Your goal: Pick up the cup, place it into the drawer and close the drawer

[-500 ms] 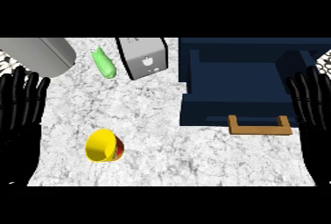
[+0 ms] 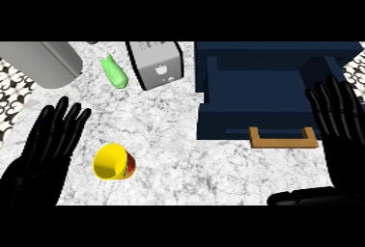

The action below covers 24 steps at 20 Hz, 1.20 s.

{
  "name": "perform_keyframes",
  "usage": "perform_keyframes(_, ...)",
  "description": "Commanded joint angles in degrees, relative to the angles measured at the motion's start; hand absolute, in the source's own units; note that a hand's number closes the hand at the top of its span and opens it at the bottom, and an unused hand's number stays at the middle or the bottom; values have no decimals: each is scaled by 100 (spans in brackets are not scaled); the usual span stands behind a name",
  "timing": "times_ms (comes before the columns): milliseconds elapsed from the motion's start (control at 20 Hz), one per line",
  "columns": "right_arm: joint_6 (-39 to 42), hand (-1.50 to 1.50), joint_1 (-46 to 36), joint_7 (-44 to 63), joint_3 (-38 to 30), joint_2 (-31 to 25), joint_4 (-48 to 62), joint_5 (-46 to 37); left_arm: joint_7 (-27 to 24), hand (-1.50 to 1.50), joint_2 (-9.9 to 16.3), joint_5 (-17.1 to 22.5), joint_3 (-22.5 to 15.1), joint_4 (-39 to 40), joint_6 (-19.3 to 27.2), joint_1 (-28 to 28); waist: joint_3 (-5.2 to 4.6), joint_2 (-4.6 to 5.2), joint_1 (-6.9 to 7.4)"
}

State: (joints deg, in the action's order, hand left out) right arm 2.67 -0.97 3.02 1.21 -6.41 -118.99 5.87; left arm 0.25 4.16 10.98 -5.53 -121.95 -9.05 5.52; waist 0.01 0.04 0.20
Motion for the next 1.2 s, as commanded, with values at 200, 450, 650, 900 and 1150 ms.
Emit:
perform_keyframes(200,23,-150,-364,668,-78,-4,-164,190,457,-150,-143,453,-203,-198,-118,126,-1,-9,-13)
perform_keyframes(450,-67,-150,-578,321,-95,169,468,-62,280,-150,-291,272,-397,-240,-130,348,-1,-7,0)
perform_keyframes(650,95,-150,-331,492,-125,136,22,113,513,-150,-211,342,-10,152,-25,-219,-1,-7,-21)
perform_keyframes(900,-199,-150,-572,781,174,309,-123,-208,-328,-150,-218,172,-112,422,-420,698,-4,-11,-4)
perform_keyframes(1150,196,-150,52,92,24,312,55,-32,508,-150,-111,442,247,628,-180,-208,-1,-7,-27)
